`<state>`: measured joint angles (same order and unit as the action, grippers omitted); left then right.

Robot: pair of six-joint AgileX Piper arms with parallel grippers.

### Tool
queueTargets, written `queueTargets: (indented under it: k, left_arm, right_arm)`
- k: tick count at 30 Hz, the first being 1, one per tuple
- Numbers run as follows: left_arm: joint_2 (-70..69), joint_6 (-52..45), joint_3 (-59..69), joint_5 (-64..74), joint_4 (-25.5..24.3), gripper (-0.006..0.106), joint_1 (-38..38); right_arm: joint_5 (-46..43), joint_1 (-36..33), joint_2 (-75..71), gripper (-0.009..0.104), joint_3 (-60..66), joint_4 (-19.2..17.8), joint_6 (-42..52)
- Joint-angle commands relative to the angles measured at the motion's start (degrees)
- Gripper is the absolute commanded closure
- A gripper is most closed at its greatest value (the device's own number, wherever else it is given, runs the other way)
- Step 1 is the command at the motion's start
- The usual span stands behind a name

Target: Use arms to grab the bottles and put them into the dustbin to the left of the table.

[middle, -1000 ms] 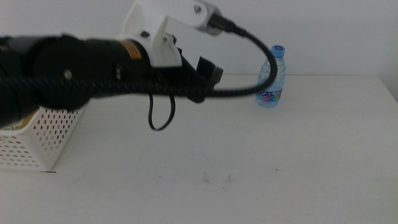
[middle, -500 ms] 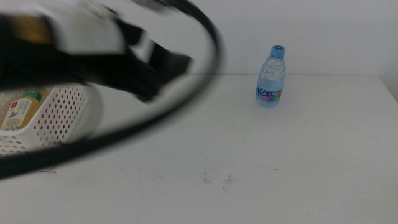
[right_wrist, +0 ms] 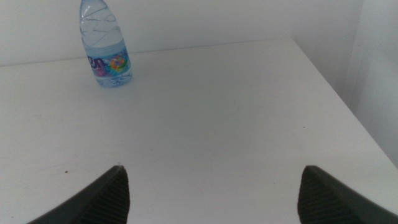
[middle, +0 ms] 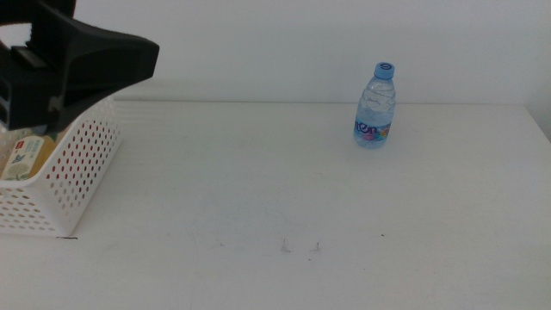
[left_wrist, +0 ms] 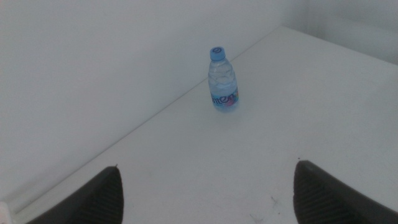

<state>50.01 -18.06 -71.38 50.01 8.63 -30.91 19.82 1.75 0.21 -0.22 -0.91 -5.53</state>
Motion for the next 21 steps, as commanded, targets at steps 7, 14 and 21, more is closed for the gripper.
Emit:
queueTargets:
  k: [7, 14, 21]
  left_arm:
    - [0.0, 0.4, -0.3, -0.1, -0.8, 0.007, 0.0]
    - [0.0, 0.4, -0.3, -0.2, -0.7, 0.007, 0.0]
    - [0.0, 0.4, -0.3, -0.2, -0.7, 0.007, 0.0]
  right_arm:
    - [-0.5, 0.4, -0.2, 0.007, 0.2, -0.2, 0.1]
    - [-0.5, 0.4, -0.2, 0.007, 0.2, -2.2, 2.6]
    - [-6.5, 0.4, -0.2, 0.007, 0.2, -1.0, 2.2]
